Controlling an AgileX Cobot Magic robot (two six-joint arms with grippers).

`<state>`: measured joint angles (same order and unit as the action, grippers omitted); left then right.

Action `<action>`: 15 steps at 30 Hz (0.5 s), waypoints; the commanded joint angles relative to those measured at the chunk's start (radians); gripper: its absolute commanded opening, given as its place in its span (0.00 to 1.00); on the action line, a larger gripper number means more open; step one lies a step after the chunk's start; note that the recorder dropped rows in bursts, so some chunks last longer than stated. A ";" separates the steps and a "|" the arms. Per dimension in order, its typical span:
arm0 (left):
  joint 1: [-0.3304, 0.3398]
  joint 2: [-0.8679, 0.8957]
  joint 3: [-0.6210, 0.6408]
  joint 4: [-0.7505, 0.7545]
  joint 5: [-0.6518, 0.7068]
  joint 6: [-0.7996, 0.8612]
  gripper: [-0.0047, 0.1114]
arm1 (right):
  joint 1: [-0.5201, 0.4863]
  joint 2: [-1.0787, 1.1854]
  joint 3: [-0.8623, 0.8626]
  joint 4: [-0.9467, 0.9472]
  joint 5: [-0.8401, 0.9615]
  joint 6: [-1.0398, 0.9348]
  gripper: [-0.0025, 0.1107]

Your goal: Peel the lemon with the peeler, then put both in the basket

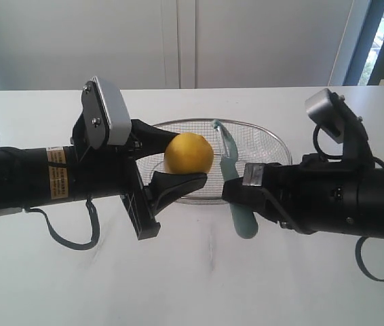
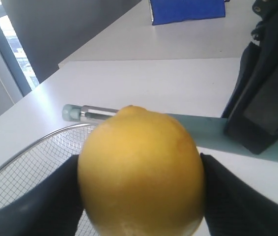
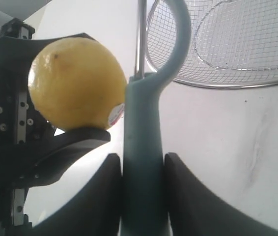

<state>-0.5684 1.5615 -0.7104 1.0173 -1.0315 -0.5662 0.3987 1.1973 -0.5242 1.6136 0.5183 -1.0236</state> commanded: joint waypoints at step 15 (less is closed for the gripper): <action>-0.003 -0.007 -0.001 0.002 -0.014 -0.009 0.04 | 0.000 -0.235 -0.004 0.008 0.079 -0.008 0.02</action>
<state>-0.5684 1.5615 -0.7104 1.0173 -1.0279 -0.5662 0.3987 1.0229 -0.5242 1.6142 0.5792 -1.0255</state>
